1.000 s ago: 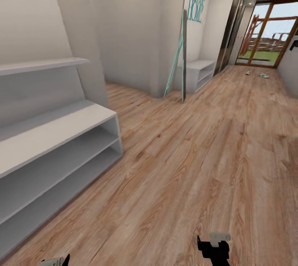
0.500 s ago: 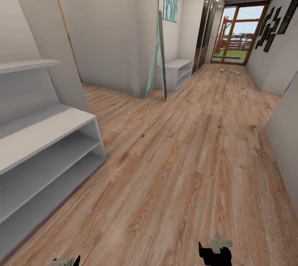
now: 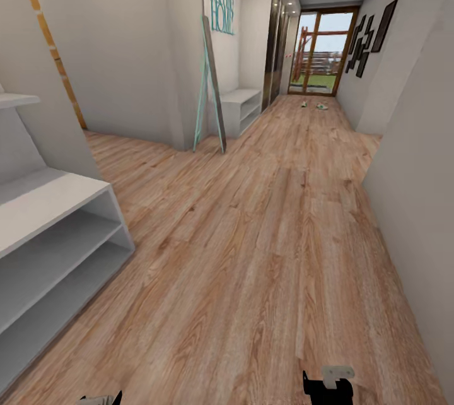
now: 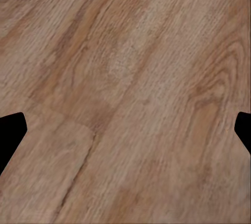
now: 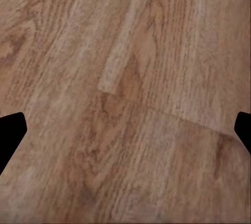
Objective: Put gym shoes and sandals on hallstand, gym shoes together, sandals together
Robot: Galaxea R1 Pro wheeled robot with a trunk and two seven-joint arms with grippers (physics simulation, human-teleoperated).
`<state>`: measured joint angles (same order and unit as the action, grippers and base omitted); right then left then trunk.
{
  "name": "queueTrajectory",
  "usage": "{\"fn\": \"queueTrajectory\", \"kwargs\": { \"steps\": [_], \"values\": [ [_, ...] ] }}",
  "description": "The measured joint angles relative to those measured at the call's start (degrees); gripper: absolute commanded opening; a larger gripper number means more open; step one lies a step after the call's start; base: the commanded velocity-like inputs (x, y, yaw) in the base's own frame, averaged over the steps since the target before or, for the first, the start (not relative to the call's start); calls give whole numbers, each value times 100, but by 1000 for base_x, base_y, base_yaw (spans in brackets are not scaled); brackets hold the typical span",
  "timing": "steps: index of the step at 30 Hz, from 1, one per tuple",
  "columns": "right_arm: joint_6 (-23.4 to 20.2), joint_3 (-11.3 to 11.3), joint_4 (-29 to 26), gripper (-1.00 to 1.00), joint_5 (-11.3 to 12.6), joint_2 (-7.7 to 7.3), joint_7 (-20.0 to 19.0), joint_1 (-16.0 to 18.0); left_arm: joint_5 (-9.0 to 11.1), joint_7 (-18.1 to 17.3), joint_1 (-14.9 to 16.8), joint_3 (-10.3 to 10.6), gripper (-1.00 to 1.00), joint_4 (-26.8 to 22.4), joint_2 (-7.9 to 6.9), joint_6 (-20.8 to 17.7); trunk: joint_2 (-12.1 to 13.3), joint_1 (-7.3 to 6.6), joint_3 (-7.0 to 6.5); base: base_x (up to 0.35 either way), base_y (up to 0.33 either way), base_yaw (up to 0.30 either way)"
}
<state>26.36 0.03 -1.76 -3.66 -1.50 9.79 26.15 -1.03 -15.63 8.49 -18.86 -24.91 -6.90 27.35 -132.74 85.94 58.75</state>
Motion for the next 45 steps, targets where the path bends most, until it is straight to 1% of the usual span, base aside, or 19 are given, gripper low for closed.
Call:
{"fn": "queueTrajectory", "kwargs": {
  "steps": [9, 30, 35, 45],
  "values": [
    [0, 5, 2, 100, 0, 9, 0, 0, 14, 0, 0, -2, 100, 1, 0, 3, 0, -3, 0, 158, 0, -300],
    [0, 5, -2, 100, 0, 39, 1, 0, 27, 0, 0, -2, 100, 1, 0, 7, 0, -4, 0, 329, 0, -292],
    [0, 5, -5, 100, 0, 51, 0, 1, 26, 1, -1, -2, 100, 0, 0, 6, 0, -4, 0, 338, 0, -137],
    [-6, 11, 3, 100, -16, 53, -33, 1, 24, 1, -2, -3, 100, -1, 0, 6, 0, -4, 0, 338, 0, -17]
  ]
}}
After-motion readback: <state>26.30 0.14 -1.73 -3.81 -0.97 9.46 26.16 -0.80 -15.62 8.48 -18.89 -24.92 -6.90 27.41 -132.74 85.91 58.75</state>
